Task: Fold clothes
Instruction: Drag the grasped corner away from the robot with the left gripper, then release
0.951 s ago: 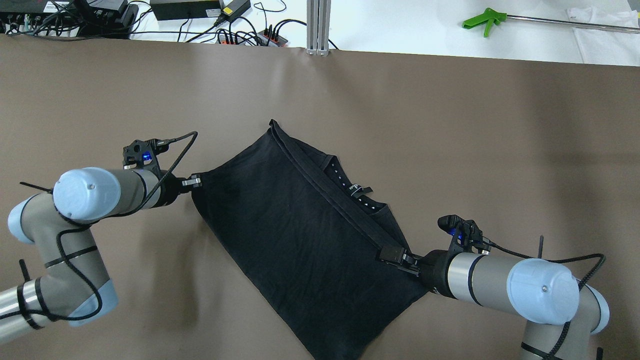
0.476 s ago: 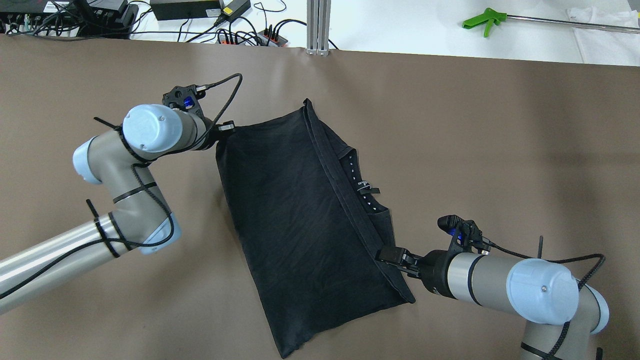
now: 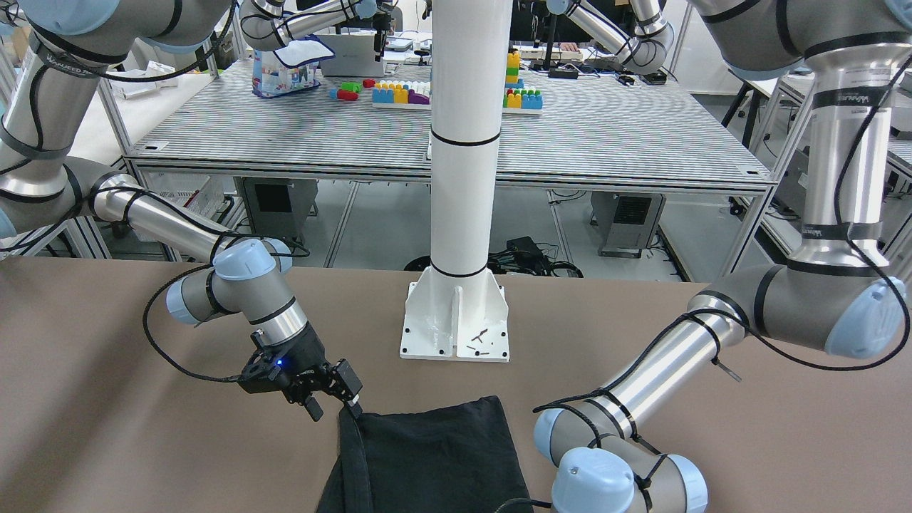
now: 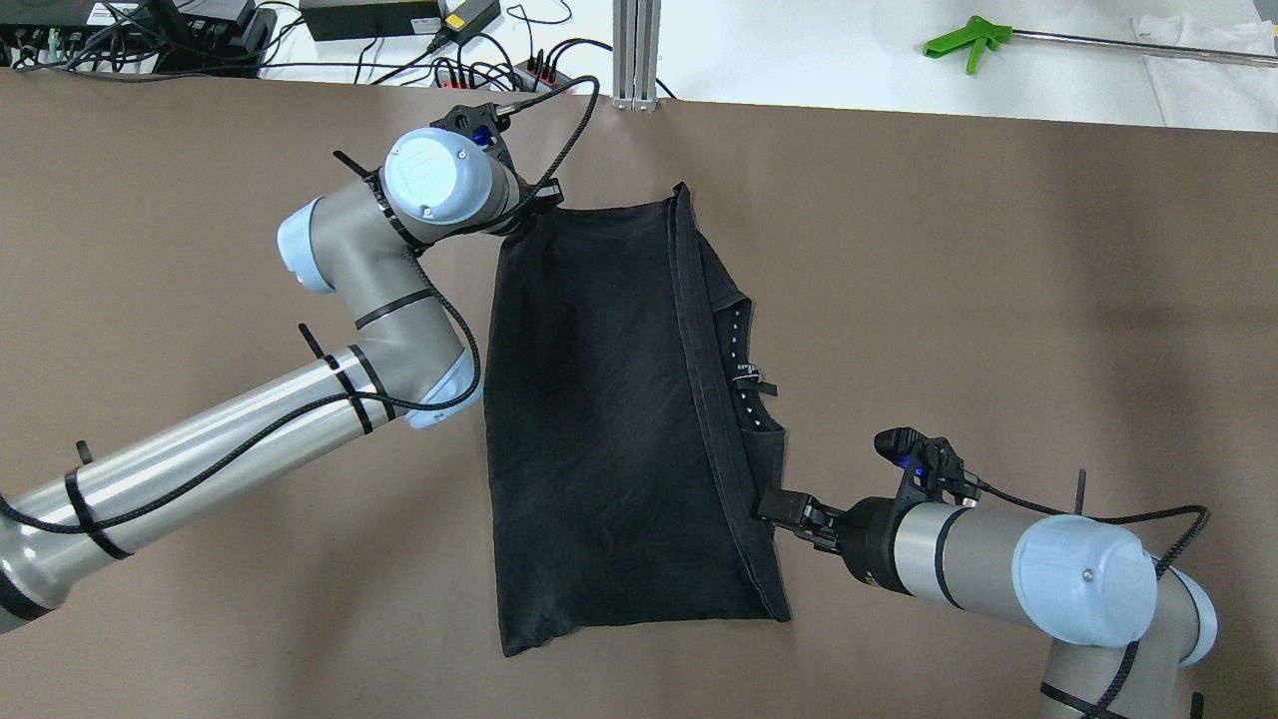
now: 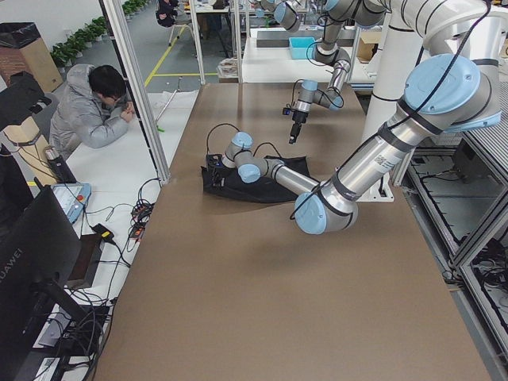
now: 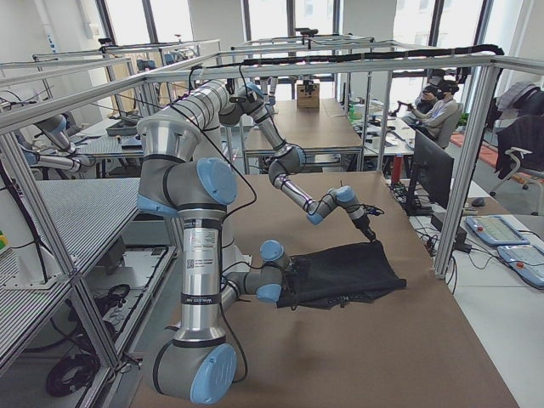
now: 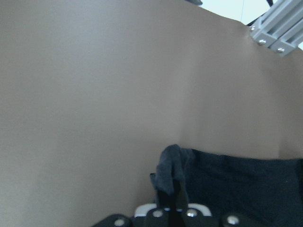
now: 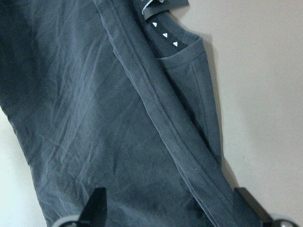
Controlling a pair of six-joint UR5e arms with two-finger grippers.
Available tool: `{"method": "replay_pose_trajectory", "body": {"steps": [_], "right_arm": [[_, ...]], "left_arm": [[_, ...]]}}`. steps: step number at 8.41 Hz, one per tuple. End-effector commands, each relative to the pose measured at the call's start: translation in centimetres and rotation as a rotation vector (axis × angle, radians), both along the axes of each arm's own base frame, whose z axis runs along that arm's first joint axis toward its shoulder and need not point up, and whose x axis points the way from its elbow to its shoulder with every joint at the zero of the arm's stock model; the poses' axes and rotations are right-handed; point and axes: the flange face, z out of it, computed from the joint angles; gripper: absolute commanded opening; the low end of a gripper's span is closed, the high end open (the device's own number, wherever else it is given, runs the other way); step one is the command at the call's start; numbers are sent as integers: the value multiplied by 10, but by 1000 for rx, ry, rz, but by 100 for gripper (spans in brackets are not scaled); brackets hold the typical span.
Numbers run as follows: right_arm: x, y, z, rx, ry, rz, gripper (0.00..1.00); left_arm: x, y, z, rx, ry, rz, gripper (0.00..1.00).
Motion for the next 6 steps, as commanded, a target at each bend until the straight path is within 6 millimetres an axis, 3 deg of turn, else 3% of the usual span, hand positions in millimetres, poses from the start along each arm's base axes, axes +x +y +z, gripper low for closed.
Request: {"method": "replay_pose_trajectory", "body": {"steps": [1,3,6], "right_arm": [[1,-1,0,0,1,6,94],[1,-1,1,-1,2,6,94],[1,-1,2,-1,3,6,95]], "left_arm": [[20,-10,-30,13,13,7,0],[23,-14,-20,19,16,7,0],[24,-14,-26,24,20,5,0]]}}
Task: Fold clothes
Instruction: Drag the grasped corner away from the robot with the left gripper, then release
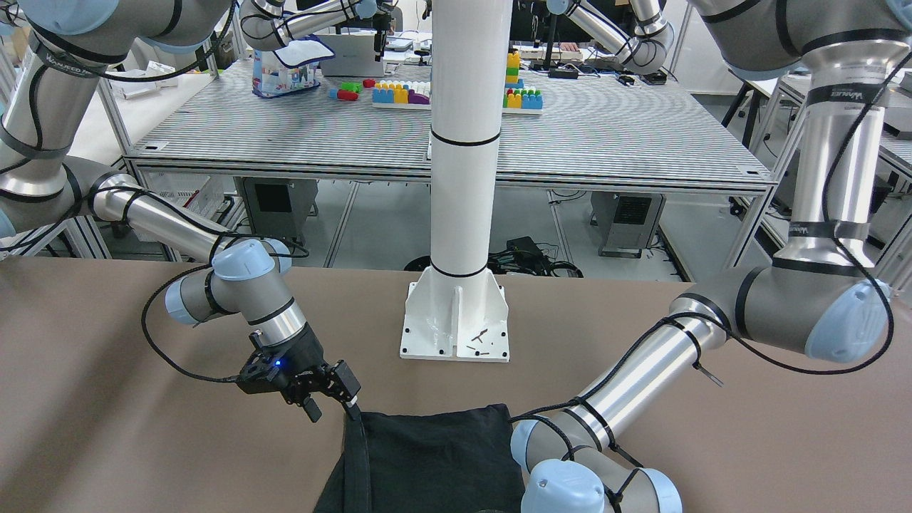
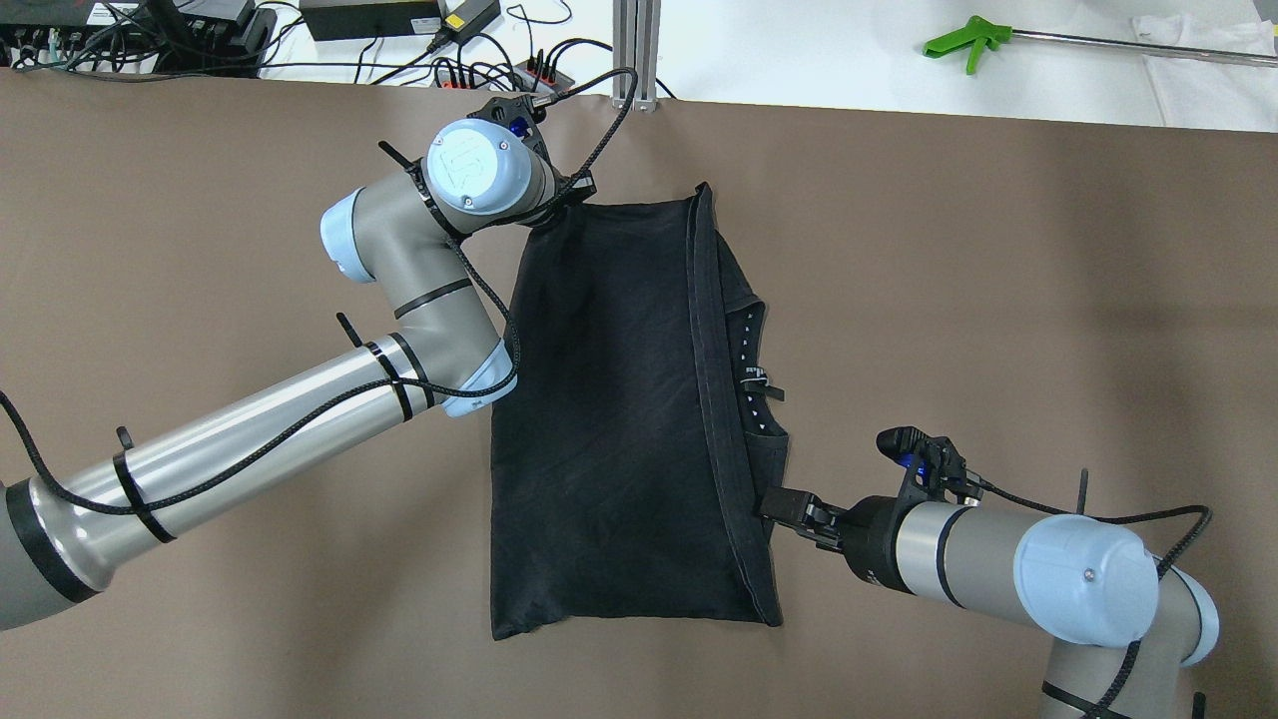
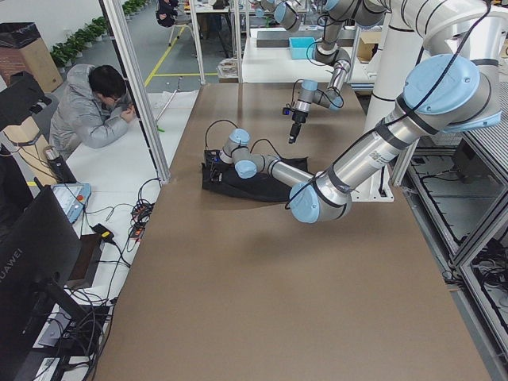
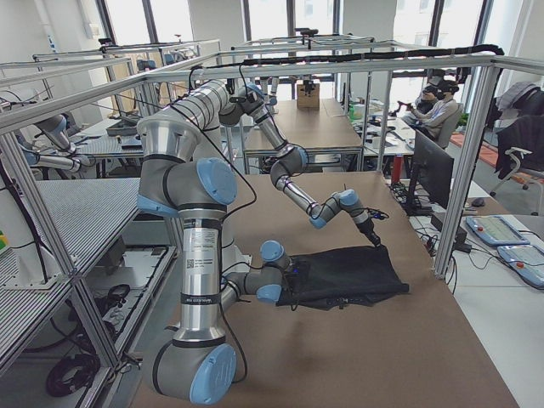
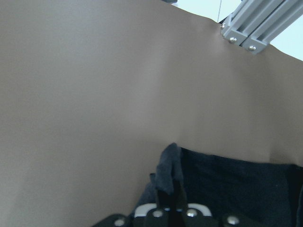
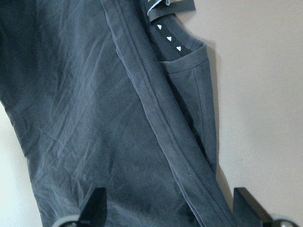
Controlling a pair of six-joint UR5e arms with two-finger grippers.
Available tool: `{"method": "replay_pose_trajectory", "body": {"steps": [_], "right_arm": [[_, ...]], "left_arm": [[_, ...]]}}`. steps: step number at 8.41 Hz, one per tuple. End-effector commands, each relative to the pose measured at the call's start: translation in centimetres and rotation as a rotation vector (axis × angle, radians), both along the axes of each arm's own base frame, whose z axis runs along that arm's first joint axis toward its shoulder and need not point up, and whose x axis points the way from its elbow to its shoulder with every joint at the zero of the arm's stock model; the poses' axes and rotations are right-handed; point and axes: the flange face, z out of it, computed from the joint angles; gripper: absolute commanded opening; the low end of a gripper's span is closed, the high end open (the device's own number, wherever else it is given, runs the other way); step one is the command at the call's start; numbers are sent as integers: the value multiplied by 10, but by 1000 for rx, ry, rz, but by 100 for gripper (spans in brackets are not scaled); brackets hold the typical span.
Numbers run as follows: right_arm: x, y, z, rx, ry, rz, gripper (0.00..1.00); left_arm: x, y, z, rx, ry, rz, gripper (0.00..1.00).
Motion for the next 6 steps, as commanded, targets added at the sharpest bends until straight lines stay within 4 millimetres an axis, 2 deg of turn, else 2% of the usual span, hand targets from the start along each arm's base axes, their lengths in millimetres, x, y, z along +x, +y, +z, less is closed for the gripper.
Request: {"method": "replay_pose_trajectory", "body": {"steps": [1,2,5,6], "right_arm": [[0,0,1,-1,2,0,94],[0,0,1,-1,2,0,94],[0,-1,1,-1,2,2,95],[0,-1,1,-1,2,2,94]], "left_arm": [[3,-3,-16,13,4,-10,0],[8,-8,-21,10,-1,-11,0],[9,-12,-19,3,-9,-15,0],[10,-13,-16,5,-18,-23,52]]}}
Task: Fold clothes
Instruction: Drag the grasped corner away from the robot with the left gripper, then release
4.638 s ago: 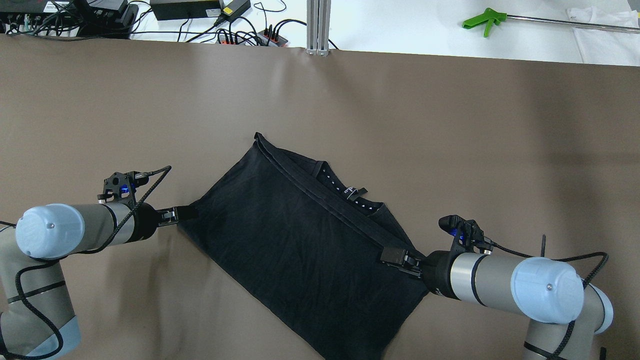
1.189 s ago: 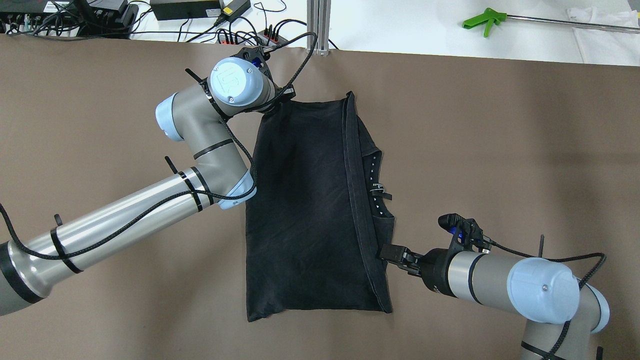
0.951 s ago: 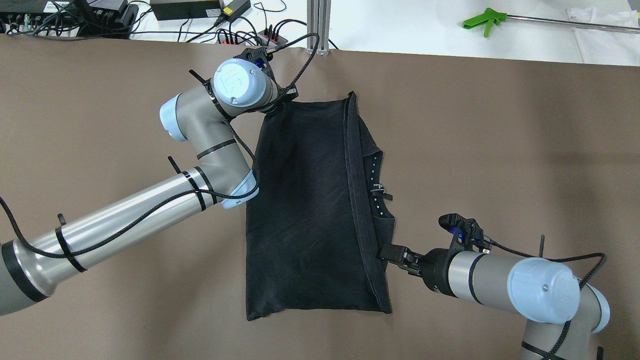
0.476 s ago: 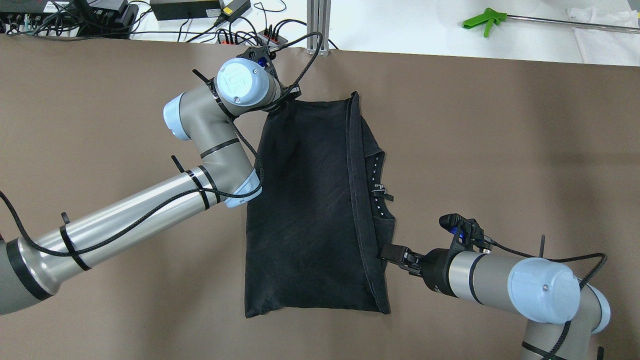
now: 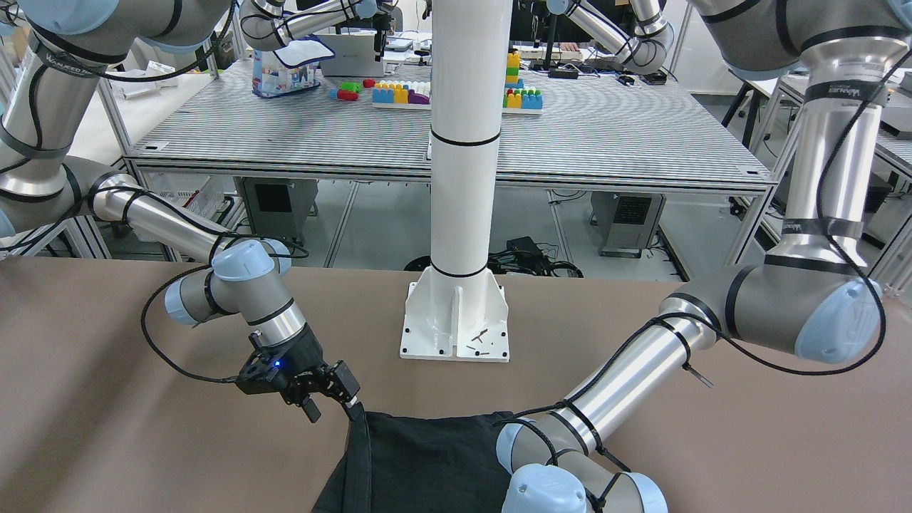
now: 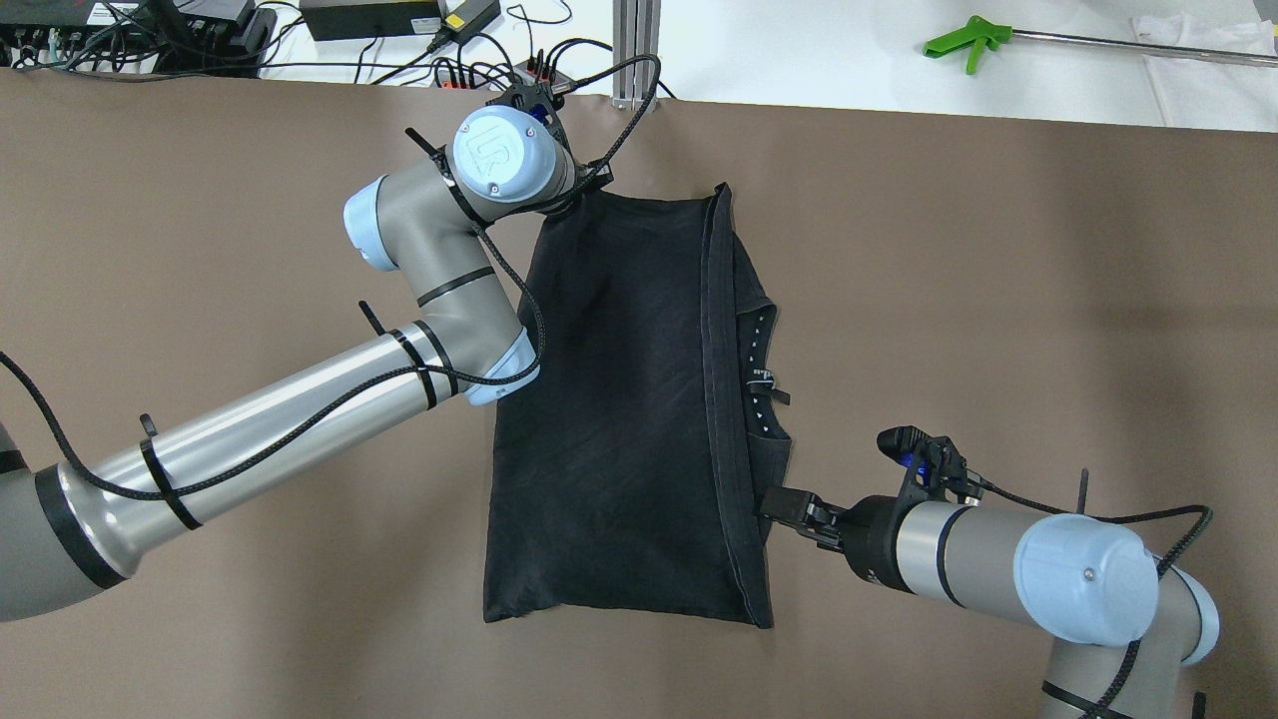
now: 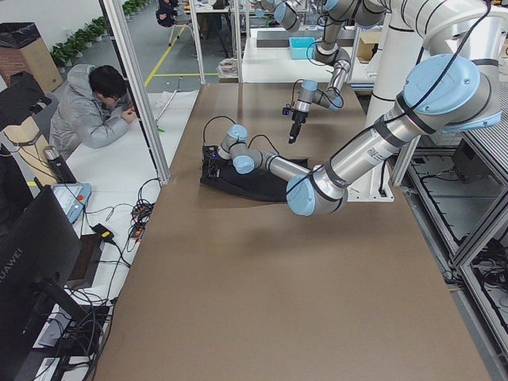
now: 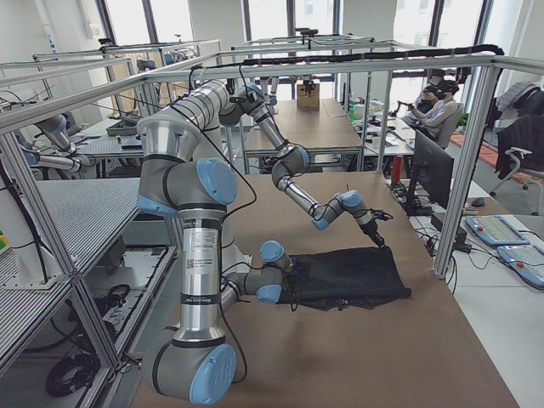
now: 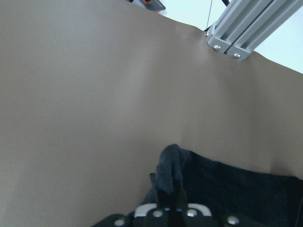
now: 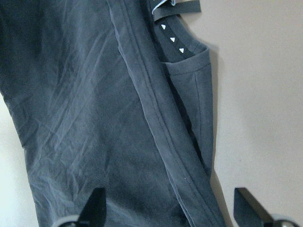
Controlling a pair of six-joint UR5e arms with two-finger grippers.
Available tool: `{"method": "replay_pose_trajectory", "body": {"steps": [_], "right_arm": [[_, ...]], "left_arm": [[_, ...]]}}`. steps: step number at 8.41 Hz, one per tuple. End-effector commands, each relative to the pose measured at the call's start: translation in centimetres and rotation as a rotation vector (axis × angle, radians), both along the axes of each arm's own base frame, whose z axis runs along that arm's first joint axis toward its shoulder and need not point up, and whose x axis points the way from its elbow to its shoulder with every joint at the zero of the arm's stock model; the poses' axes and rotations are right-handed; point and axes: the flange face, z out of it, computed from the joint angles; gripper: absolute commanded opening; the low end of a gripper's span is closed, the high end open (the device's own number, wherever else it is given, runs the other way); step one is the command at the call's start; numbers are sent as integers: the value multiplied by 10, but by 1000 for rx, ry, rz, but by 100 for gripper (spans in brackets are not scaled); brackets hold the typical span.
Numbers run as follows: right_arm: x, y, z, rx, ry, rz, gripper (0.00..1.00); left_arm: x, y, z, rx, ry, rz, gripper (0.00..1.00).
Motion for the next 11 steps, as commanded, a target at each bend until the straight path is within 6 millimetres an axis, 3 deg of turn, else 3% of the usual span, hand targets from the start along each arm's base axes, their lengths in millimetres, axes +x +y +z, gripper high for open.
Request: {"method": "replay_pose_trajectory", "body": {"steps": [1,2,4,6,7,9,11], "right_arm": [[1,-1,2,6,10,7,94],[-2,-4,5,14,61,11,94],[-11,-11,-3,115,153,-21,94],[-27,-26,-25,159,224,7,94],[-32,-32,-32,221,303,-2,94],[-41,-34,-19,312,446,-34,94],[-57,-15,-14,372,525,-110,91]], "left_arm": [[0,-1,-1,9,-11,-22,100],[-1,-2,-10,16,-2,-22,100],[-30,-4,-42,78,21,24,100],[-51,0,-30,73,51,60,100],[-72,-1,-22,65,74,80,100],[-79,7,-12,74,76,86,100],[-76,10,-12,74,77,92,100]]}}
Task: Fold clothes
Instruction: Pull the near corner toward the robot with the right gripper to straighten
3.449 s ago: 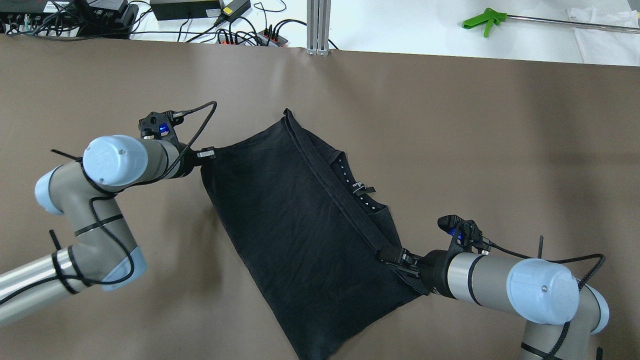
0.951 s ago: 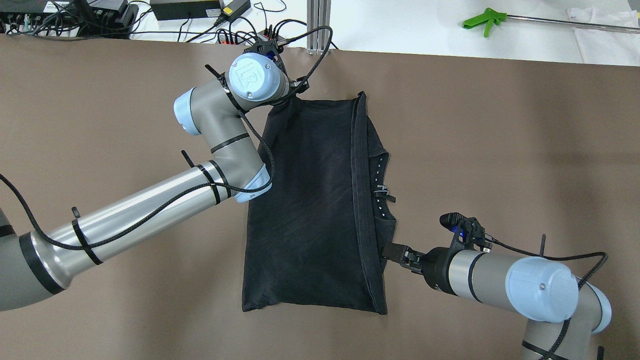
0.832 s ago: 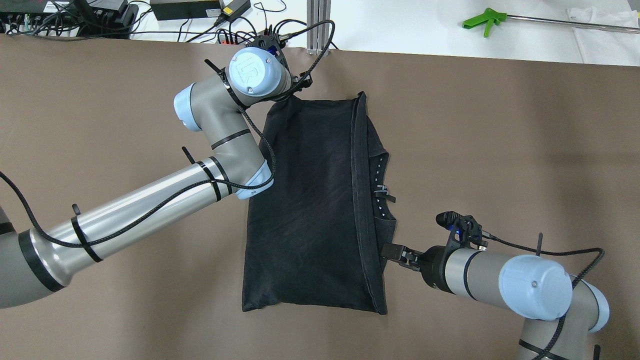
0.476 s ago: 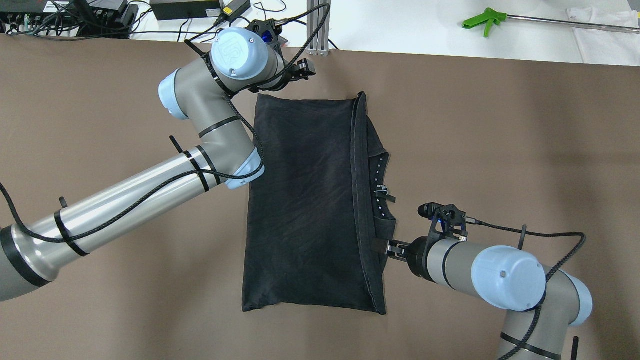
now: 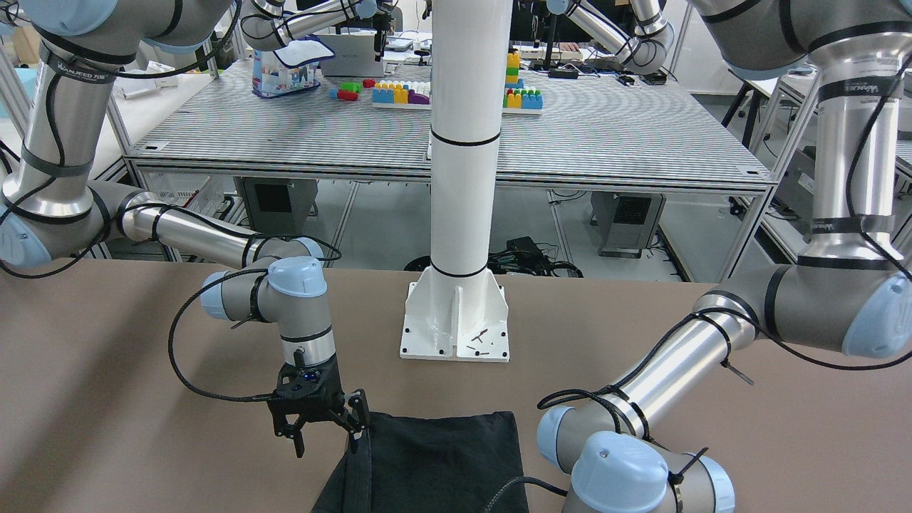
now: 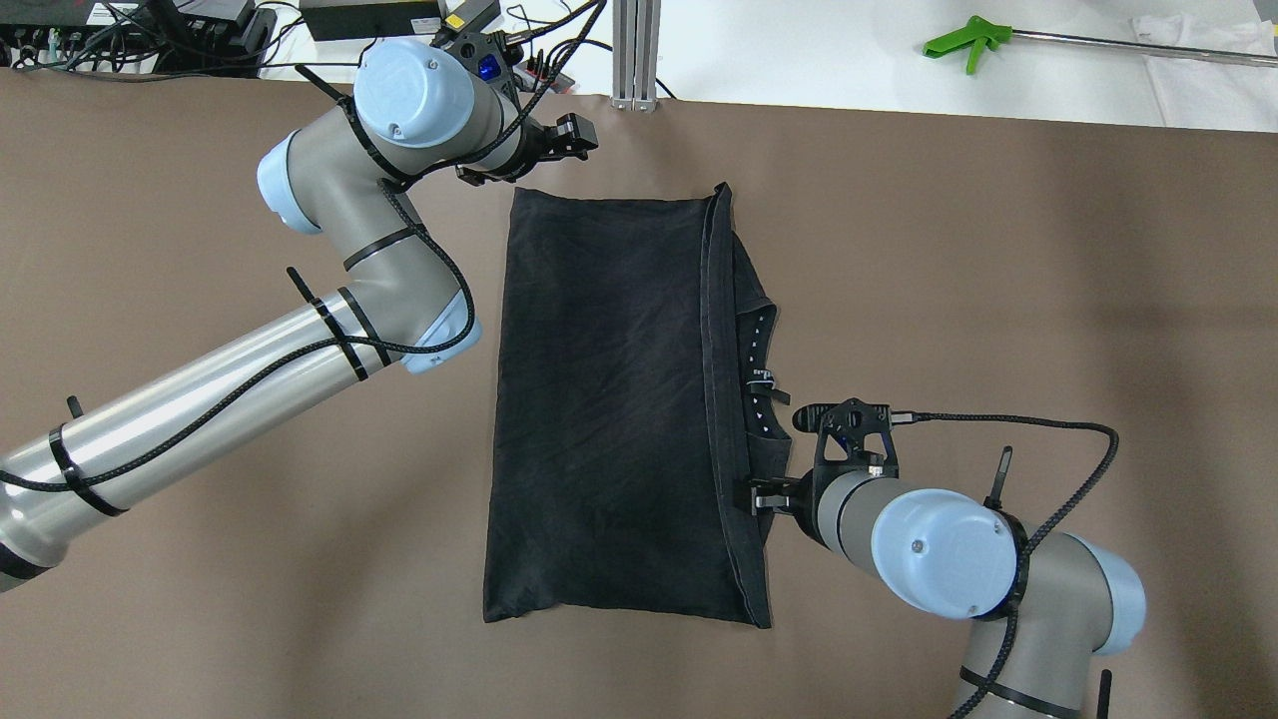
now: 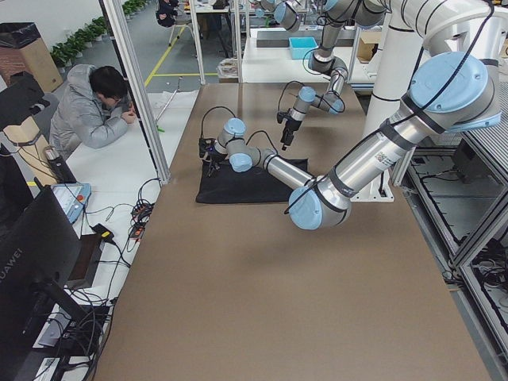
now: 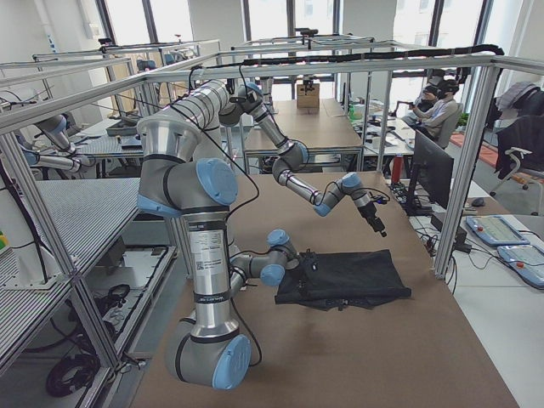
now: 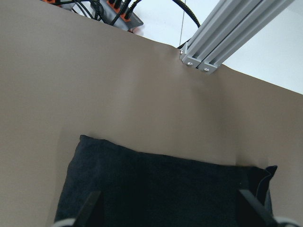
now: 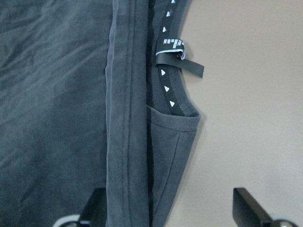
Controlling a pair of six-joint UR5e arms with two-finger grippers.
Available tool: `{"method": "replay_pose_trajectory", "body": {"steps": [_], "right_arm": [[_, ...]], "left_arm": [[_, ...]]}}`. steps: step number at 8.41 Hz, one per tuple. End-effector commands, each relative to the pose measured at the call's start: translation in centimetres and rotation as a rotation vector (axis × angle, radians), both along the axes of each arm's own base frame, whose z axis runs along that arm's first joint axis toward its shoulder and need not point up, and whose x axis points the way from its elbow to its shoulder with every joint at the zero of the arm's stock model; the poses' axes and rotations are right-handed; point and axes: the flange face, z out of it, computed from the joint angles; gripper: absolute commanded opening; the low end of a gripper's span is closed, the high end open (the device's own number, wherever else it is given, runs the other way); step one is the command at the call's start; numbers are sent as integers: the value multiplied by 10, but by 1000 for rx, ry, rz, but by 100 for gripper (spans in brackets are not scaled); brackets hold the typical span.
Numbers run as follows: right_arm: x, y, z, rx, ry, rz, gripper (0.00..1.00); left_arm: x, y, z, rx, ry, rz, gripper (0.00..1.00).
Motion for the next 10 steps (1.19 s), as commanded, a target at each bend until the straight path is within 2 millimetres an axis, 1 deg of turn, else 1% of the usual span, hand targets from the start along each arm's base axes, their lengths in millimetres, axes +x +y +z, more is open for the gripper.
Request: {"method": "replay_pose_trajectory", "body": {"steps": [1,2,3,5,6,7,8,10], "right_arm": [[-16,21,8,46,95,-66,91],[-29,38,5,61,97,-88,90],[-39,57,-1,85,93,-100,84],[-49,82,-1,97,93,-134,84],[-51,86,5,94,102,-142,80],[-53,92,11,103,118,-139,70],[-57,99,14,113,128,-143,66],[-59,102,16,107,140,-146,59]], "left_arm": [[0,3,1,2,2,6,100],[0,2,2,1,1,6,100],[2,4,0,2,4,10,100],[2,4,0,3,3,8,100],[3,4,0,4,2,6,100],[4,5,0,4,2,8,100],[4,5,0,5,1,7,100],[4,5,1,3,0,7,100]]}}
